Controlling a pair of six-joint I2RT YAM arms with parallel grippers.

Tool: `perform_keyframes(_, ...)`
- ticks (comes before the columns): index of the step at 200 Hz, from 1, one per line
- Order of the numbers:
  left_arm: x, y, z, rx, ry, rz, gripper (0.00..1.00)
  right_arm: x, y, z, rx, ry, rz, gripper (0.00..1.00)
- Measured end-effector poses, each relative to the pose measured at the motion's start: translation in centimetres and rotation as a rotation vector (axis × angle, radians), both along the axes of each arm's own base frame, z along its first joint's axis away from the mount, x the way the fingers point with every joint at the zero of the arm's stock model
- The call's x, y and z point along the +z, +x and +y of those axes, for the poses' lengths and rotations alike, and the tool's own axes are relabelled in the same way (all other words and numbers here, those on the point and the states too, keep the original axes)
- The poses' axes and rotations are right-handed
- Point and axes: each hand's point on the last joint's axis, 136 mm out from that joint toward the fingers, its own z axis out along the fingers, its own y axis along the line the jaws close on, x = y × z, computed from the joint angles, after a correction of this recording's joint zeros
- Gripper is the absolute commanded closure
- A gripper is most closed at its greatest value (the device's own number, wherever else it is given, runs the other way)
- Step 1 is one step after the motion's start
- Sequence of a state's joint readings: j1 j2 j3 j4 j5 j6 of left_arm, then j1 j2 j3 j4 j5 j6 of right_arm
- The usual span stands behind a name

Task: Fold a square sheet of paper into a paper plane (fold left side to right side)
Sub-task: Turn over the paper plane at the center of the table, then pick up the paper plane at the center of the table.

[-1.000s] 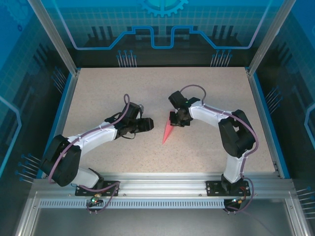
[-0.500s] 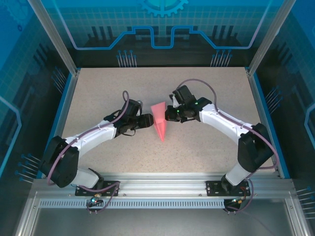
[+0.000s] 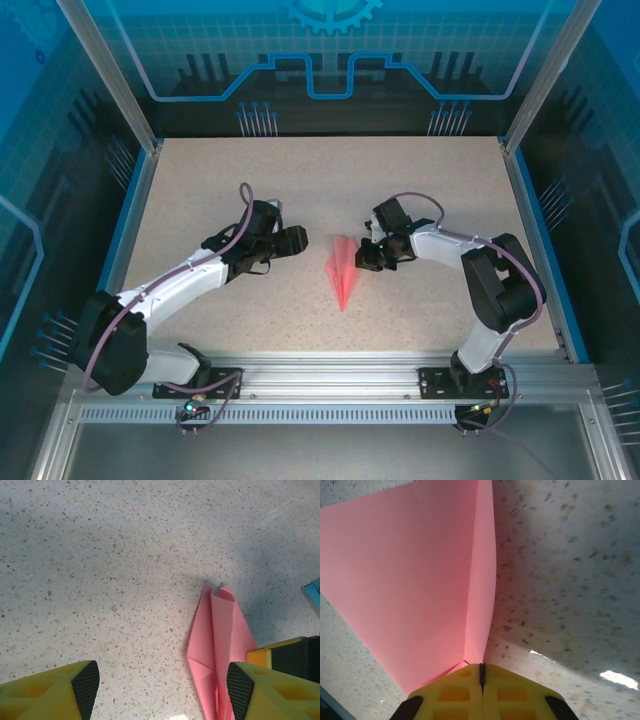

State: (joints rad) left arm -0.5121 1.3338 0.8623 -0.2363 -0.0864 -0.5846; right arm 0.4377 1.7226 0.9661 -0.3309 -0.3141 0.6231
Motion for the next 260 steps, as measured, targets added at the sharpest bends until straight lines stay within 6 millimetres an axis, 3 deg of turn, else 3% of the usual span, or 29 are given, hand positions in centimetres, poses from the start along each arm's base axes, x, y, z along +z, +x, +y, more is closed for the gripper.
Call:
perform_keyframes(33, 0.1, -0.1, 0.2, 0.006, 0.006, 0.000, 0.26, -0.2, 0.5, -1.1, -0.005, -0.032, -0.019, 0.97)
perform_keyframes(78, -0.1, -0.2, 0.3, 0.006, 0.009, 0.005, 0.22, -0.3, 0.4, -2.4, 0.009, -0.116, -0.021, 0.71)
perform_keyframes(111, 0.0, -0.1, 0.4, 0.004, 0.013, 0.002, 0.17, 2.8, 0.7, -3.0, 0.014, -0.178, -0.088, 0.58)
perform_keyframes(130, 0.1, 0.0, 0.6, 0.010, 0.012, -0.002, 0.14, 5.4, 0.5, -1.9, 0.038, -0.181, -0.140, 0.53)
perform_keyframes(148, 0.4, 0.1, 0.8, 0.016, 0.009, -0.009, 0.13, 6.3, -0.3, -0.4, 0.066, -0.167, -0.149, 0.53)
perform_keyframes(196, 0.5, 0.2, 1.0, 0.024, 0.011, -0.014, 0.12, 3.3, -2.6, 1.4, 0.097, -0.202, -0.033, 0.53)
perform_keyframes(222, 0.6, 0.2, 1.0, 0.024, 0.009, -0.017, 0.11, 1.4, -3.1, 1.3, 0.094, -0.231, 0.028, 0.55)
perform_keyframes(260, 1.2, 0.2, 1.1, 0.027, 0.002, -0.031, 0.11, 0.5, -3.2, 1.7, 0.095, -0.235, 0.069, 0.62)
